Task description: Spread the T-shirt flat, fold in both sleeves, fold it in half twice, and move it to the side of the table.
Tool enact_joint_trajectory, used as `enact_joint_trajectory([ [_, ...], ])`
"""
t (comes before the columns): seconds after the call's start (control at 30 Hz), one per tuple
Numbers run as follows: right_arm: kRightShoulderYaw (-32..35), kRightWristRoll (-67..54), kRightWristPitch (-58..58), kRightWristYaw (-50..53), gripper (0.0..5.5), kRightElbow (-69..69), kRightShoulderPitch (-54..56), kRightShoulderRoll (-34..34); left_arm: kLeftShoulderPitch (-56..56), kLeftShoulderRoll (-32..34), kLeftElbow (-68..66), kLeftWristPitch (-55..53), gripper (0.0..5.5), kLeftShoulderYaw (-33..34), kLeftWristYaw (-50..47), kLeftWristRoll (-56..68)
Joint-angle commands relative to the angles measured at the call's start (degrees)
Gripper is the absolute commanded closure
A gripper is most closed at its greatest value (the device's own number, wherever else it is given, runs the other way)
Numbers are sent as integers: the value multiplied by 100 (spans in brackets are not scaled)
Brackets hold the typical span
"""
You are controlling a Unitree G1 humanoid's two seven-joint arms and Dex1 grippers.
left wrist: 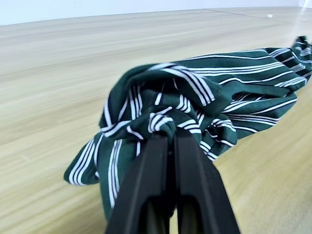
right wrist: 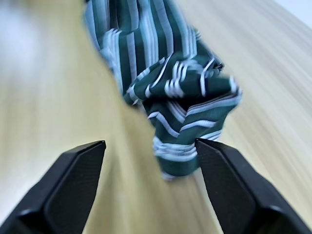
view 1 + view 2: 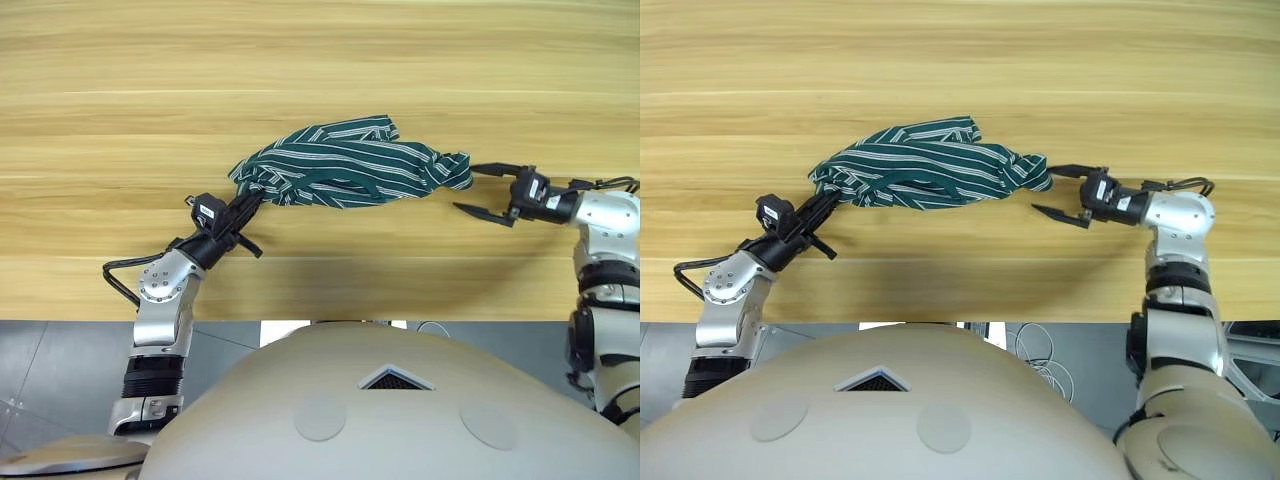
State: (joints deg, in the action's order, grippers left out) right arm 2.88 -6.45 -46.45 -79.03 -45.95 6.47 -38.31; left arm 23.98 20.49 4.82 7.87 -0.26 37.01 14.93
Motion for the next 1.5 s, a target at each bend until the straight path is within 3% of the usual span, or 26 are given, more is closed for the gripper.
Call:
enact_joint_trajectory([
  [0.03,4,118,-283,459,208,1530,-583,-439,56,38,141,-49,550,-3,-79,-101],
  [0.27,-88,1794,-787,2162,208,3257,-720,-279,58,37,186,-77,550,-27,-82,-83],
  [0.53,-819,4505,-1034,3553,208,3811,-450,-422,29,23,239,-110,550,-46,-100,-86],
  [0.77,-1243,5612,-697,4471,208,3799,-158,-628,-6,11,266,-159,550,-89,-117,-92],
  [1.13,-1892,6321,-202,5112,208,3856,57,-875,49,25,370,-170,550,-164,-171,-103],
  [1.5,-2341,6546,475,5351,406,3981,270,-824,69,59,453,-205,550,-190,-166,-88],
])
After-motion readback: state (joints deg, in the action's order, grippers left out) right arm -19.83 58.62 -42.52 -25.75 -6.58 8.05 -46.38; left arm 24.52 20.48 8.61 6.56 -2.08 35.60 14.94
